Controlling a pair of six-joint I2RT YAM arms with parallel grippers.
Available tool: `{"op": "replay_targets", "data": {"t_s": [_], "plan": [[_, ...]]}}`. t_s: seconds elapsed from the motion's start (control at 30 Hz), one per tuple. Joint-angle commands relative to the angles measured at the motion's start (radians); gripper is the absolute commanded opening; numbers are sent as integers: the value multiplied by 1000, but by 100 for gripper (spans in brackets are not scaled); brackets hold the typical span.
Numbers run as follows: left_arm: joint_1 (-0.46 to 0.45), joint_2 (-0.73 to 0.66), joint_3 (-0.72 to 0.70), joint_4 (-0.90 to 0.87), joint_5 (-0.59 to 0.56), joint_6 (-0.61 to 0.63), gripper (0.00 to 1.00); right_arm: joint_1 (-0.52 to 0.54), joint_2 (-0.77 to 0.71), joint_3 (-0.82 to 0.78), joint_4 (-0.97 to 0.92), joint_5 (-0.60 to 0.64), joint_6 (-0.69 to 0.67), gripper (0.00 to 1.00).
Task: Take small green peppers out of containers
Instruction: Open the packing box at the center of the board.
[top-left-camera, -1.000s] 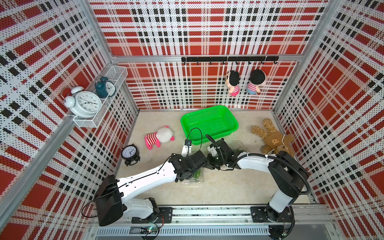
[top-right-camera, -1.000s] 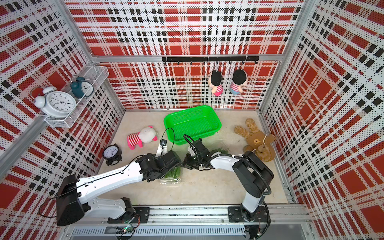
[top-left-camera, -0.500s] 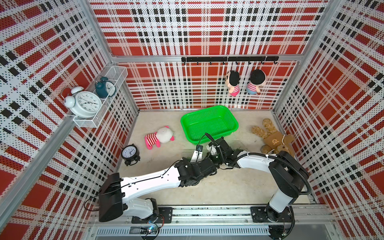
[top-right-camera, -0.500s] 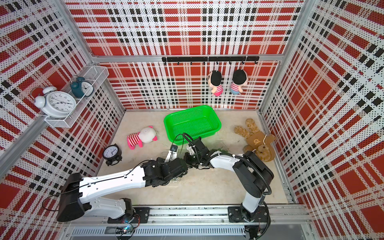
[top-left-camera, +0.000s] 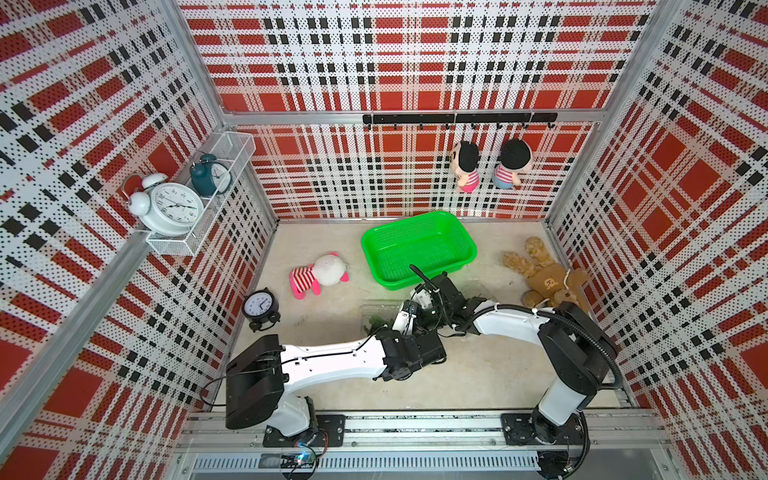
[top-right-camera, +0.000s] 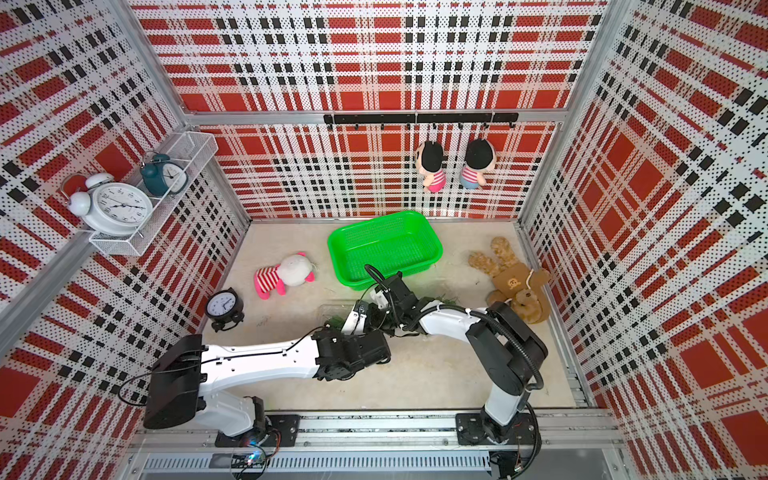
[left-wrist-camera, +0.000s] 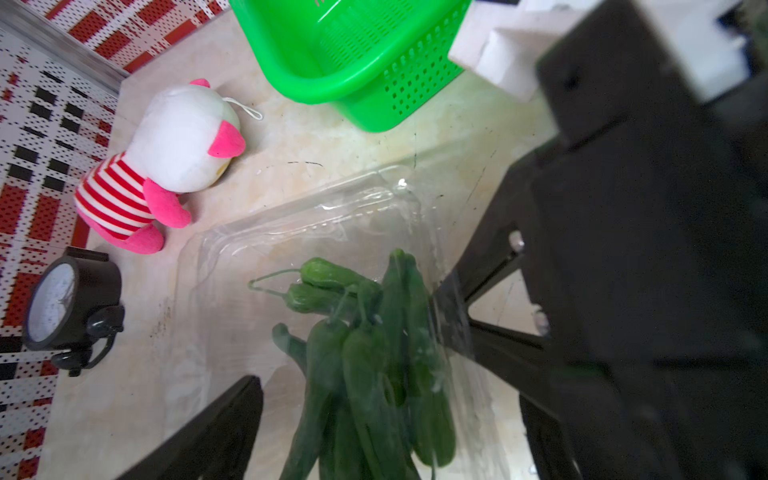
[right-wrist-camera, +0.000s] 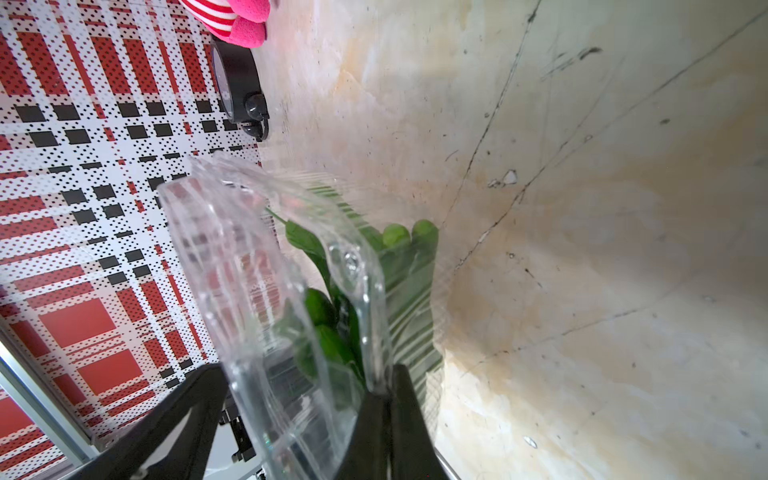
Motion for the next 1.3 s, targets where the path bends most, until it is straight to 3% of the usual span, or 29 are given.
{"op": "replay_targets", "data": {"t_s": [0.0, 0.53, 0.97, 1.27], "plan": [[28, -5, 24, -32, -96, -50, 100, 7, -29, -14, -11, -36, 2, 0], [223, -206, -106, 31, -6, 4, 96, 6, -42, -25, -106, 18, -86, 0], [263, -255, -101, -43, 7, -51, 98, 7, -66, -46, -97, 87, -79, 0], [457, -344, -17, -66, 102, 22, 98, -17, -30, -62, -8, 115, -100, 2]]}}
